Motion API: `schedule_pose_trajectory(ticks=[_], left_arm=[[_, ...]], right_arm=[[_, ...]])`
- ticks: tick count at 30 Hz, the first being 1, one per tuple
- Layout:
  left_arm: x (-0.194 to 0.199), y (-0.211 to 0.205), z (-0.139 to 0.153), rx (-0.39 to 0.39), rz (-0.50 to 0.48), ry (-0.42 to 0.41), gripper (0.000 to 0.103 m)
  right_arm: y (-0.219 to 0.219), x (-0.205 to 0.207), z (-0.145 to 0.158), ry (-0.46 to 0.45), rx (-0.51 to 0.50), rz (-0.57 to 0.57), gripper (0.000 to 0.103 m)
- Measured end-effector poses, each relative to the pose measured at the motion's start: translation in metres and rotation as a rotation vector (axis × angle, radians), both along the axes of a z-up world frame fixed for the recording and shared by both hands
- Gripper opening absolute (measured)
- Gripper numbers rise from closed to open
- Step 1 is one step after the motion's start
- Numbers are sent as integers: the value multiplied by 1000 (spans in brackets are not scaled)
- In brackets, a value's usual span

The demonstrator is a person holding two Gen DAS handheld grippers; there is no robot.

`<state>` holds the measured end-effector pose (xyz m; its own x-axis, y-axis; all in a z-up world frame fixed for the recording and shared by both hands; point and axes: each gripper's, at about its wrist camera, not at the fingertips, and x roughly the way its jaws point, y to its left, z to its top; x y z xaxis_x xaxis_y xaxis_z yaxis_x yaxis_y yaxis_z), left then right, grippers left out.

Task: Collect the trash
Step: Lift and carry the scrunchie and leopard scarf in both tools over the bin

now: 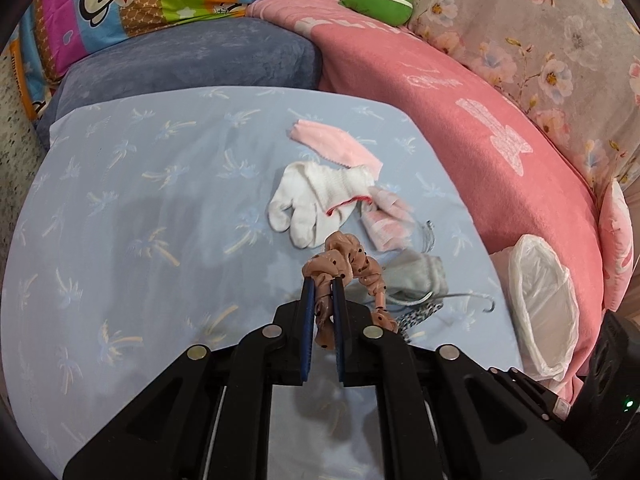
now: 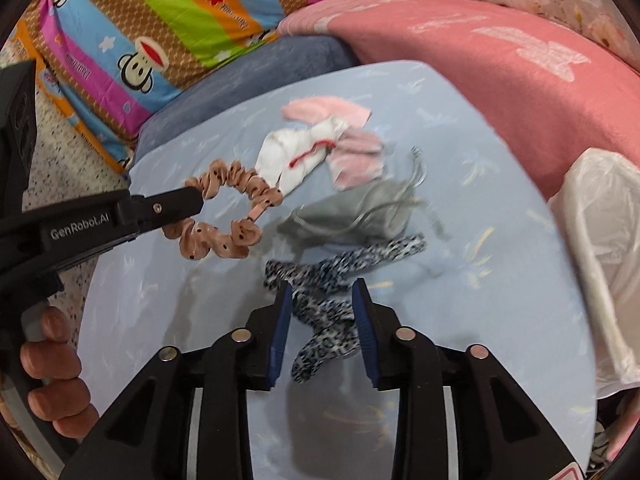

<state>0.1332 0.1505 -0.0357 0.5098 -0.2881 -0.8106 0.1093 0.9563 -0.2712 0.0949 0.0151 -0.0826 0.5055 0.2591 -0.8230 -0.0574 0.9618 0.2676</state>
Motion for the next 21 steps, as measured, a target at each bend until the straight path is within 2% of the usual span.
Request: schedule_pose_trajectory(ticks=[5, 7, 8, 9, 14, 21], left_arm=[[-5, 9, -9, 4, 19, 26, 9], [-7, 11, -10, 8, 22, 30, 9], [-8, 12, -10, 9, 22, 30, 9], [-9, 14, -10, 9, 23, 30, 9], [-11, 11, -1, 5, 11, 9, 9], [-11, -19, 33, 2, -55, -71, 9]], right_arm=[[8, 3, -26, 43, -22, 6, 36], [8, 4, -33, 62, -22, 5, 20], [8, 5, -34, 68, -25, 6, 5], [8, 4, -33, 65, -26, 4, 4], [-2, -1, 0, -6, -29, -9, 3], [-37, -18, 78, -179, -11, -87, 3]])
